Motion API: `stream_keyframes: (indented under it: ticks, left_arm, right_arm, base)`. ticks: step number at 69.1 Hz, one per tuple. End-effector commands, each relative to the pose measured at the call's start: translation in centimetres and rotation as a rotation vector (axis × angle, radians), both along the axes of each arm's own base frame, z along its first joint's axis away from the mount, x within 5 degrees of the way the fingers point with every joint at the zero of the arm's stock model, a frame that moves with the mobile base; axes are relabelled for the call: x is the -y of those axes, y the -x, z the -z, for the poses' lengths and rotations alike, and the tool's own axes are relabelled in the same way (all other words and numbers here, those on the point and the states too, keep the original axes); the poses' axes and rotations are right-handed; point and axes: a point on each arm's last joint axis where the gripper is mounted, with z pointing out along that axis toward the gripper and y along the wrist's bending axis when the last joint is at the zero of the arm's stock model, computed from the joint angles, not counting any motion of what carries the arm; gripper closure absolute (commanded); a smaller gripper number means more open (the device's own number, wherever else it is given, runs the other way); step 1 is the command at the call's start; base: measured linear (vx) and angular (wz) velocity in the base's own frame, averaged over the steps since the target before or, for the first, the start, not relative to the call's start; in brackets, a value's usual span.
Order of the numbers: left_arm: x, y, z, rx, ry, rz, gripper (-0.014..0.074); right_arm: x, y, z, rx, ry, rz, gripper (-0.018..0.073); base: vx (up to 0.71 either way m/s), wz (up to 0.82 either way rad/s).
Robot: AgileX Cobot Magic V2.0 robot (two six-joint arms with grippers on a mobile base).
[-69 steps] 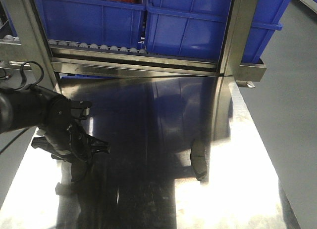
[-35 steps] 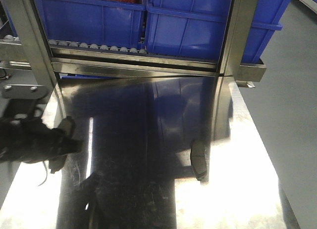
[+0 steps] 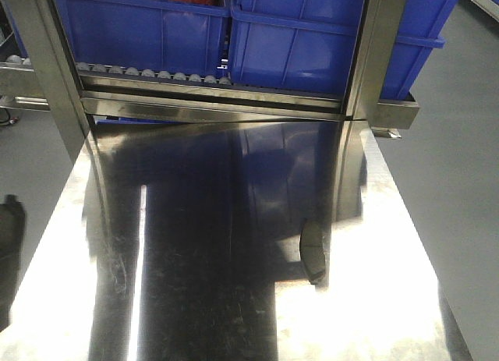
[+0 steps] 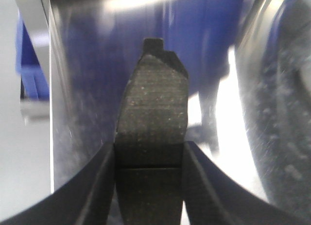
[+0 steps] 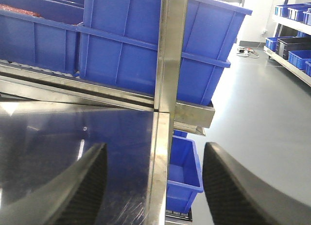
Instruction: Move and align brake pads A on conveyor
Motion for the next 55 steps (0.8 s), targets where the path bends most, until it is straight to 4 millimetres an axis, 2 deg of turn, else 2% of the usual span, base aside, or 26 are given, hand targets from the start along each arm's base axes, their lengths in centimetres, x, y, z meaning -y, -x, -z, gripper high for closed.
stream_keyframes:
  ticks: [1, 15, 28, 55]
  left_arm:
    - [-0.6, 1.7, -1.9, 0.183, 0.032, 0.037, 0.0602]
    - [-2.5, 5.8, -2.9, 0.362, 0.094, 0.029, 0.0602]
    - [-3.7, 8.3, -3.1, 0.472, 0.133, 0.023, 0.0602]
    - [-3.9, 8.7, -3.2, 0.499, 0.135, 0.025, 0.0602]
  right_arm:
    - [0.0, 0.0, -1.4, 0.088, -0.003, -0.006, 0.0144]
    - [0.0, 0.0, -1.4, 0.088, -0.003, -0.006, 0.0144]
    - [0.0, 0.0, -1.4, 0.088, -0.003, -0.006, 0.0144]
    - [0.0, 0.0, -1.4, 0.088, -0.003, -0.006, 0.0144]
  base:
    - [0.0, 0.0]
    - [0.0, 0.0]
    - [0.0, 0.0]
    - [0.0, 0.0]
